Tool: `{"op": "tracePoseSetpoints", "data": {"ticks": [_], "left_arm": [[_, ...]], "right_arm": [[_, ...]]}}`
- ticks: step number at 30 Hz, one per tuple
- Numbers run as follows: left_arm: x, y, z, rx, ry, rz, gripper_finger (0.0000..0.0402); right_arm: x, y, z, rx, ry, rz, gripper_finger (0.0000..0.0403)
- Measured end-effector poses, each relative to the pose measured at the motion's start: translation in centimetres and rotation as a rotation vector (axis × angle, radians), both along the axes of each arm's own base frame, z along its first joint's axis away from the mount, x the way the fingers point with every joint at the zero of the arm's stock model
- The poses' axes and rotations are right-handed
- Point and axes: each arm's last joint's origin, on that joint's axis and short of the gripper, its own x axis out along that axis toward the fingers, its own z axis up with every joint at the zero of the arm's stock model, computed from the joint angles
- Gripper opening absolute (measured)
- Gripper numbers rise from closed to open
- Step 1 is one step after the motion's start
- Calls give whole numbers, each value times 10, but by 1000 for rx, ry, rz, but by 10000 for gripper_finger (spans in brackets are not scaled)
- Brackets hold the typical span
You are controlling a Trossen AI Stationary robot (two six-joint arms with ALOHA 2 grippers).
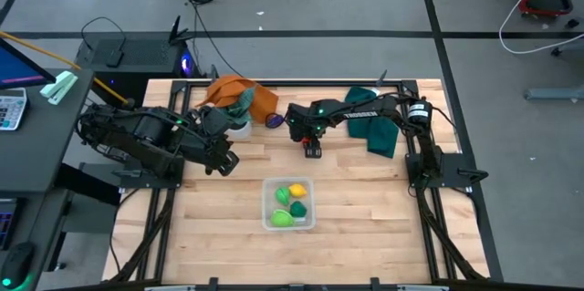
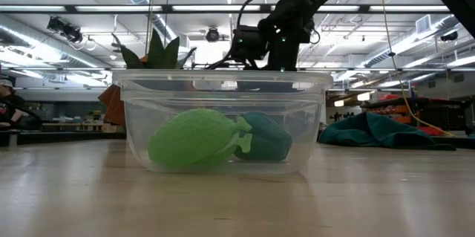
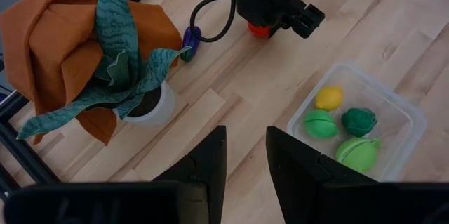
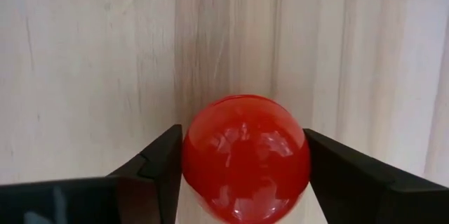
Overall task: Pick and placing Produce into tupperware
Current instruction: Put the tomatoes into the transparent bin
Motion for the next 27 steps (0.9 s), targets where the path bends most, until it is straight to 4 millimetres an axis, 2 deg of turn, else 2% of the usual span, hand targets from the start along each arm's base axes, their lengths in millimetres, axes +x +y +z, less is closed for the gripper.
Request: {"op": "tracePoseSetpoints", "data": {"ticks": [9,14,20,27], "left_arm": [[0,0,0,1,2,-1,107],[0,0,0,1,2,-1,107],[0,0,0,1,2,-2,107],[0,0,0,1,1,-1,107]], "right_arm": [[-6,3,19,-14,-16,-2,209],[-11,13,43,-24,-64,15,211],[-19,38,79,15,-164,16,209],[-27,84,107,109,-242,59,210]]}}
